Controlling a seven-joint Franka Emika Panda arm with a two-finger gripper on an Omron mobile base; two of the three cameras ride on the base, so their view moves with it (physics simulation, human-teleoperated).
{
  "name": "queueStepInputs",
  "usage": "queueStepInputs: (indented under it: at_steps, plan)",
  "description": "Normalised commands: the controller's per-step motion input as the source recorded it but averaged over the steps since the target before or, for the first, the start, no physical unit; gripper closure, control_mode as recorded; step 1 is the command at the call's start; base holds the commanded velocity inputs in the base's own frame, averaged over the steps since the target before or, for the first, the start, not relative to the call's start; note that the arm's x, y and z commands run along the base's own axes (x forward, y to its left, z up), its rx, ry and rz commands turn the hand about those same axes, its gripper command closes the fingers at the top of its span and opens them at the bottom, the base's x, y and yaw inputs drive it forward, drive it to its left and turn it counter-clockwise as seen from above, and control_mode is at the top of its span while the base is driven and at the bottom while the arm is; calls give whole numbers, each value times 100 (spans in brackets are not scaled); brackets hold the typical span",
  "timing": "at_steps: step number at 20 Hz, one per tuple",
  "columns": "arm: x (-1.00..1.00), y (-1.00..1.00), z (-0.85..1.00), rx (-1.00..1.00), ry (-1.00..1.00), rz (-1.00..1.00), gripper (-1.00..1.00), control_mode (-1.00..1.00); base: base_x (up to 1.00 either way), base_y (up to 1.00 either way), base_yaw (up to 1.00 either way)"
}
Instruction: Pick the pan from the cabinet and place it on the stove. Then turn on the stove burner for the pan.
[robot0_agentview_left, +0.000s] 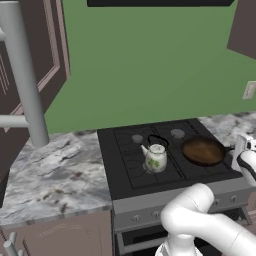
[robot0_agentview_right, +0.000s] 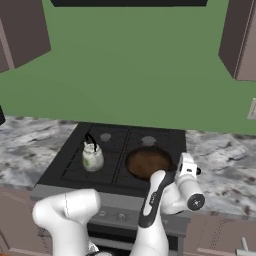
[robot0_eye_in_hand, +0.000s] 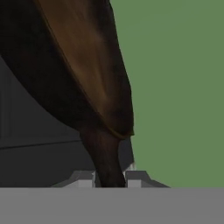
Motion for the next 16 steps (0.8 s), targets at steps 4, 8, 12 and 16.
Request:
queueStepInputs:
  at_steps: [4,8,12,16]
  plan:
    - [-15,0,-8,-3,0,0,100,-100,0,0,0]
    - [2,2,-16,-4,0,0,100,-100,0,0,0]
    - [0,15,-15,-3,0,0,100,-100,0,0,0]
    - [0,20,-23,-3,0,0,-100,-100,0,0,0]
